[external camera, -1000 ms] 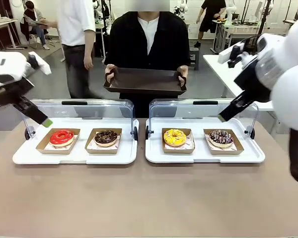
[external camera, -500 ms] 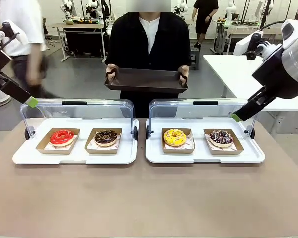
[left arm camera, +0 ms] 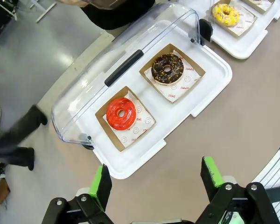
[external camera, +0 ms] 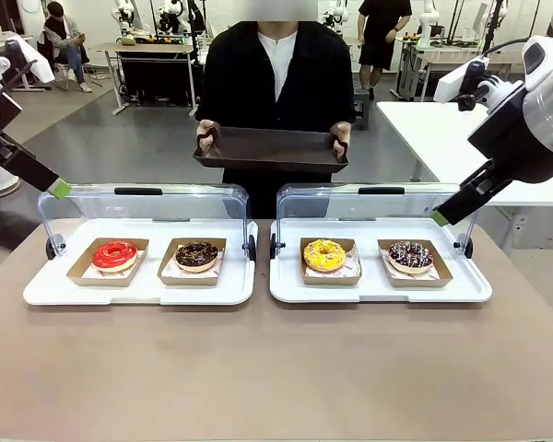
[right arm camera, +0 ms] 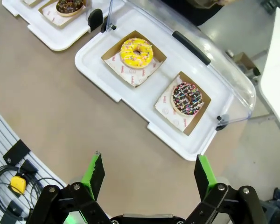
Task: Provide the desired donut to the person.
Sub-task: Pick up and lift the Paper togo box containing the Donut pointed at by the person.
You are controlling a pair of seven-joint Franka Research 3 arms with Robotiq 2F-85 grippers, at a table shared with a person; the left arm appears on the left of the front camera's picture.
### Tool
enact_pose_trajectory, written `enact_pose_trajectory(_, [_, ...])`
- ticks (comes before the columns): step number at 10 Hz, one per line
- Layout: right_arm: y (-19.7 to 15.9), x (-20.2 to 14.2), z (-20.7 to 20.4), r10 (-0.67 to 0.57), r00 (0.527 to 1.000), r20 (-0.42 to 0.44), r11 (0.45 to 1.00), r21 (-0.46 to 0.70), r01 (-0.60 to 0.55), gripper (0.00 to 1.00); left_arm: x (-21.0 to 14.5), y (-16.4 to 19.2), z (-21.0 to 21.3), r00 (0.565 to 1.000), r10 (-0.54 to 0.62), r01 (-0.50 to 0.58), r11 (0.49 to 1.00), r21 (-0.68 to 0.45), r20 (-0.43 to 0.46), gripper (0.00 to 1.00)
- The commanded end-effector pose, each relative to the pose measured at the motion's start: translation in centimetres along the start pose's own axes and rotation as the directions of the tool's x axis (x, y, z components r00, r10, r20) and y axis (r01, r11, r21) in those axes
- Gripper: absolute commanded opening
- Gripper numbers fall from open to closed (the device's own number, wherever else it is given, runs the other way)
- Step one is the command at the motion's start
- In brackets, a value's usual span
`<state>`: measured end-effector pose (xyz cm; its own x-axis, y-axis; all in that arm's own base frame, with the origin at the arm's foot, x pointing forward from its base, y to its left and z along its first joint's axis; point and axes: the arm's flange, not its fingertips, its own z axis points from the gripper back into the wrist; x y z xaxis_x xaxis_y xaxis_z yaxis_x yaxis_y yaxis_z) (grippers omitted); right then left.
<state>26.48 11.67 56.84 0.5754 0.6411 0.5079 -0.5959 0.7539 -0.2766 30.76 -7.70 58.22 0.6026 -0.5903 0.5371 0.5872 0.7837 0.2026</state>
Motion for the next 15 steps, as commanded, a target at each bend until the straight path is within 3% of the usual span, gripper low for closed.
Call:
enact_pose_trajectory(1, [-1.3, -0.3, 0.1, -0.001, 0.998, 0.065, 0.987, 0.159, -0.01, 1.0, 0.4, 1.7, 0.4, 0.999, 0.032, -0.033, 0.992, -0.121, -0.003, 1.0])
enact_pose_trajectory(3, [-5.4, -1.8, 1.7, -0.096, 0.983, 0.157, 0.917, 0.399, 0.026, 1.0, 0.8, 5.4, 2.1, 0.998, 0.058, -0.046, 0.918, -0.394, 0.018, 1.0])
enact_pose_trajectory(5, [-8.6, -2.3, 3.3, -0.154, 0.96, 0.233, 0.823, 0.568, -0.006, 1.0, 1.0, 8.3, 3.2, 0.996, 0.079, -0.046, 0.836, -0.547, 0.037, 1.0])
enact_pose_trajectory(6, [-9.8, -2.2, 4.6, -0.162, 0.948, 0.276, 0.795, 0.606, -0.041, 1.0, 1.1, 9.3, 4.1, 0.995, 0.084, -0.04, 0.821, -0.57, 0.051, 1.0])
enact_pose_trajectory(8, [-10.8, -0.7, 8.8, -0.126, 0.939, 0.319, 0.818, 0.569, -0.083, 1.0, 0.7, 11.6, 5.4, 0.993, 0.095, -0.035, 0.8, -0.599, 0.069, 1.0])
enact_pose_trajectory(10, [-12.6, 0.6, 11.2, -0.101, 0.925, 0.367, 0.767, 0.621, -0.163, 1.0, -0.1, 13.7, 6.2, 0.989, 0.1, -0.005, 0.766, -0.643, 0.111, 1.0])
enact_pose_trajectory(12, [-14.8, 0.5, 10.3, -0.076, 0.912, 0.403, 0.689, 0.682, -0.244, 1.0, -1.0, 15.8, 7.0, 0.979, 0.105, 0.047, 0.721, -0.691, 0.175, 1.0])
enact_pose_trajectory(15, [-17.1, -1.6, 8.0, -0.053, 0.881, 0.47, 0.619, 0.708, -0.34, 1.0, -2.6, 17.4, 8.5, 0.958, 0.089, 0.147, 0.666, -0.731, 0.274, 1.0])
